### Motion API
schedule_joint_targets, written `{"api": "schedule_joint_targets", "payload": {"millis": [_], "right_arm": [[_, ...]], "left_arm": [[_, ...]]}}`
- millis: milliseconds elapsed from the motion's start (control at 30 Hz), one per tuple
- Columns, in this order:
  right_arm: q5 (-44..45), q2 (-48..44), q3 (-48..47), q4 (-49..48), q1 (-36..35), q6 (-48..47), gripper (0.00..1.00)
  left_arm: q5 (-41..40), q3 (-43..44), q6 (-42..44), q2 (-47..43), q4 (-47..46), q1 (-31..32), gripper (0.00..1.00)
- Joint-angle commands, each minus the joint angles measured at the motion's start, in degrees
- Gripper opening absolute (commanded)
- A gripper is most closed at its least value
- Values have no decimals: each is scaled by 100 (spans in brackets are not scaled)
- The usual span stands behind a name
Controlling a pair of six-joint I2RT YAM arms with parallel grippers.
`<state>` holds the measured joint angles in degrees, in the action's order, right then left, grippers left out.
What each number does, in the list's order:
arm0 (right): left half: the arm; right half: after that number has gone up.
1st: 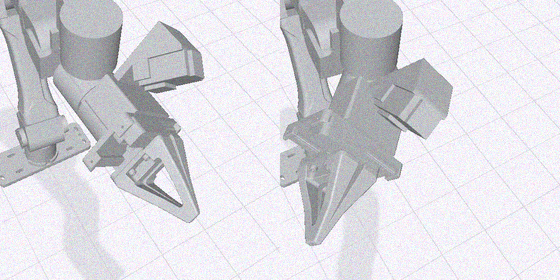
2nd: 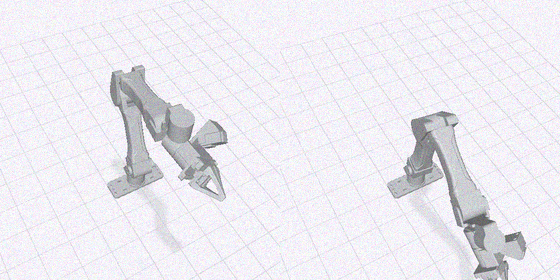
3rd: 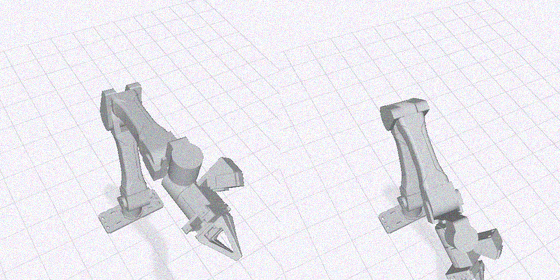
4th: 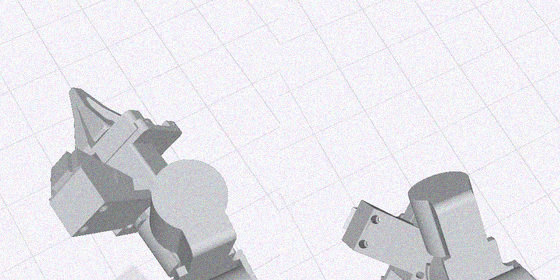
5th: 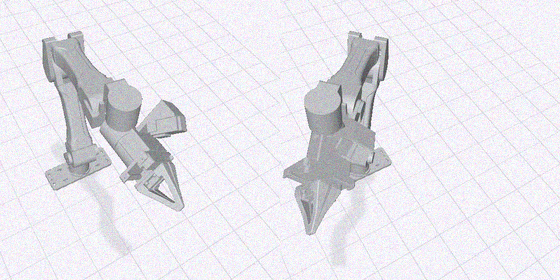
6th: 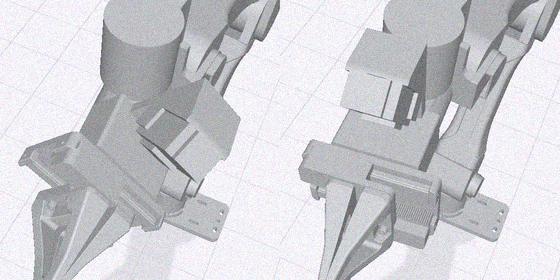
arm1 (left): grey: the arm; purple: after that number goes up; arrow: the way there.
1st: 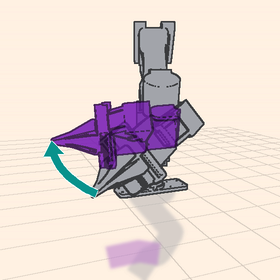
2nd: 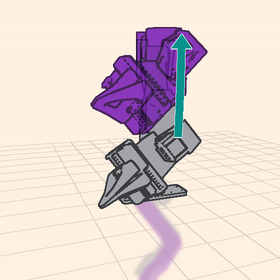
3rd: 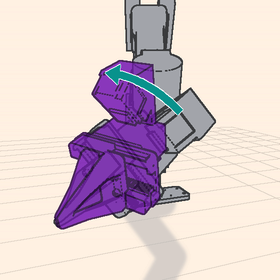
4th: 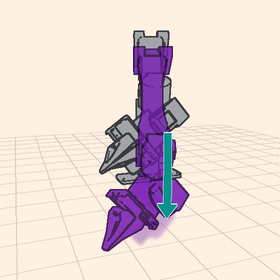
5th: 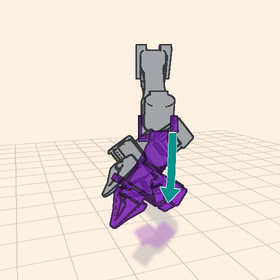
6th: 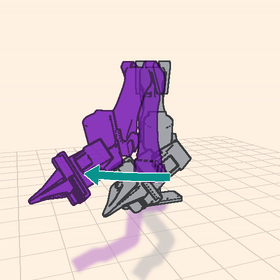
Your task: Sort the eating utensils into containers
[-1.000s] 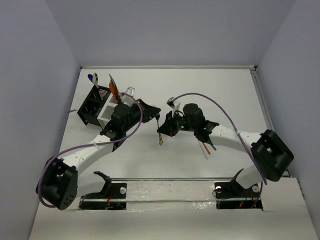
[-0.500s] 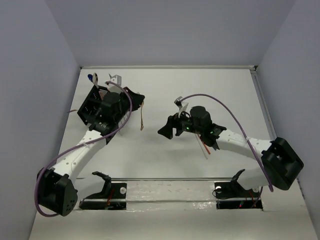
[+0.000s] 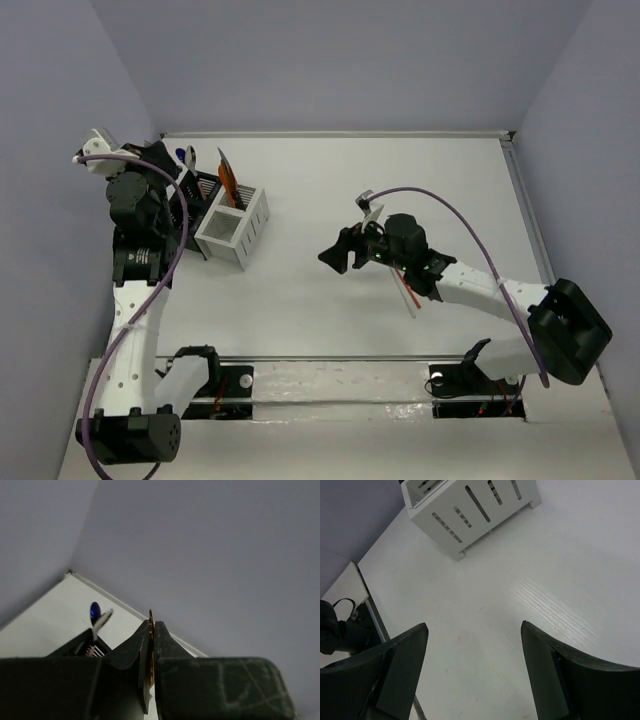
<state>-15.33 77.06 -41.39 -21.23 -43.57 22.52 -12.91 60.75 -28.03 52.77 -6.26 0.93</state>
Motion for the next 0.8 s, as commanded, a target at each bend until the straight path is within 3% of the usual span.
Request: {"api": "schedule_joint_targets", "payload": {"millis": [0, 367, 767], "right_arm": [[180, -24, 43, -416, -20, -2, 80], [-4, 204, -1, -469, -20, 15, 78], [-49, 451, -63, -478, -20, -11, 77]], "left_arm": [[-397, -177, 123, 338, -655, -689, 0], [174, -371, 290, 1261, -1606, -1446, 0], [1097, -608, -114, 1815, -2379, -1552, 0]]}}
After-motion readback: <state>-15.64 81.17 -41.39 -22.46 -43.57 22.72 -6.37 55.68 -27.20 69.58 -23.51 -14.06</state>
